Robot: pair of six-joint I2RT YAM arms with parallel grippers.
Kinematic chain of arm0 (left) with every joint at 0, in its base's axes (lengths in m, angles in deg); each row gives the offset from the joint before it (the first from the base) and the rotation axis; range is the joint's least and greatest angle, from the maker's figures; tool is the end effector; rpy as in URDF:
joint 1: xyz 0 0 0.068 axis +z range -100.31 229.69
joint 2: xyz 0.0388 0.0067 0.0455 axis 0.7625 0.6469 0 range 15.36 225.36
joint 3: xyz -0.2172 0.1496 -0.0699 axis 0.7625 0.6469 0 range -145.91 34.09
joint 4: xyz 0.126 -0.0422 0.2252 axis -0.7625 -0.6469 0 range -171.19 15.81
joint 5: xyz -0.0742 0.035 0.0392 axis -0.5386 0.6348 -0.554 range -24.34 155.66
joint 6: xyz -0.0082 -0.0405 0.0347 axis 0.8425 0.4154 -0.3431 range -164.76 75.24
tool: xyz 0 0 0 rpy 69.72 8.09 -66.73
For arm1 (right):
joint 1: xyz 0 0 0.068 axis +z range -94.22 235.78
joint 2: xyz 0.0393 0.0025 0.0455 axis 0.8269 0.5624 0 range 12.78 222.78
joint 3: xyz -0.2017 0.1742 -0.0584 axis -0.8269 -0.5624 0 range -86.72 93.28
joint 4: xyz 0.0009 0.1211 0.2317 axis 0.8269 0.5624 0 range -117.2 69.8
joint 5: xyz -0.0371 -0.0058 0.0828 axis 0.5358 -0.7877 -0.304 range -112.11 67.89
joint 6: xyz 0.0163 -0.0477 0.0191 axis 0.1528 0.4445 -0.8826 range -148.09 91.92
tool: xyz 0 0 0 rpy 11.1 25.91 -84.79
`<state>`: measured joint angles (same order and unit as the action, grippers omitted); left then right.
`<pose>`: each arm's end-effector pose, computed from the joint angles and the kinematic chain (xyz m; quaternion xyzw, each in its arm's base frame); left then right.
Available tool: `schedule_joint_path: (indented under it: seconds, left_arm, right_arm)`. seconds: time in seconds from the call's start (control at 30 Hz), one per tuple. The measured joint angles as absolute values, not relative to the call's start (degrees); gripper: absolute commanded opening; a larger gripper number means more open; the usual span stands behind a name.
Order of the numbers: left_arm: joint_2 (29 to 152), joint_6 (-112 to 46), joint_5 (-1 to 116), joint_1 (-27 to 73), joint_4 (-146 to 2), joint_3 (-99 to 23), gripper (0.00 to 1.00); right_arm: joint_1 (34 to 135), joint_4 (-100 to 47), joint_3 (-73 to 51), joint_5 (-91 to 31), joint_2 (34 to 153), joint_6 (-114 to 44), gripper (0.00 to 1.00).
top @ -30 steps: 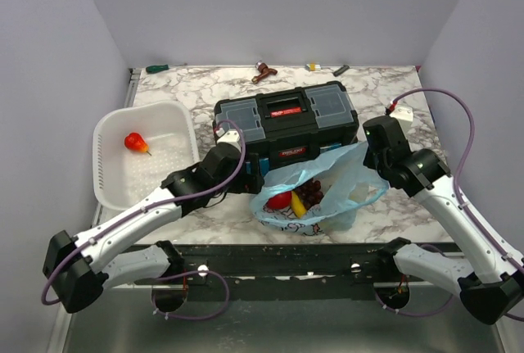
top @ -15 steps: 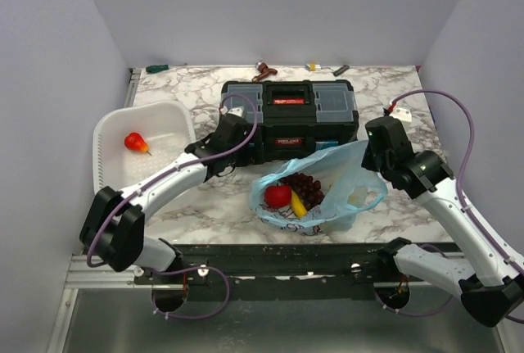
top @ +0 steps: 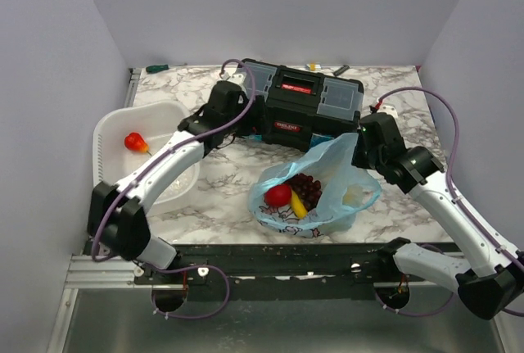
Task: Take the fake fruits out of the plastic bag
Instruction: Adjust the distractor at the center of the board, then adjust the plastic bag at the center of the board.
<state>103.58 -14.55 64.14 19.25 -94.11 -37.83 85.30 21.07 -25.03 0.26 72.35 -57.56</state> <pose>0.3032 -0.1793 0.3014 0.0078 0.8918 -0.2385 0.3844 0.1832 0.0883 0.3331 0.0720 0.9101 0.0238 0.4075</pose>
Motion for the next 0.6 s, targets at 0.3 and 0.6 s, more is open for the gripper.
schedule_joint_path:
  seconds: [0.3, 0.6]
  left_arm:
    - [73.97, -16.43, 52.93, 19.32, -98.40, -37.81, 0.97]
    - [58.12, -6.66, 27.66, 14.44, -92.69, -32.41, 0.95]
  right_arm:
    - [85.30, 13.60, -24.22, -7.78, 78.43, -55.37, 0.01]
    - [85.34, 7.10, -14.39, -17.59, 90.51, -55.22, 0.01]
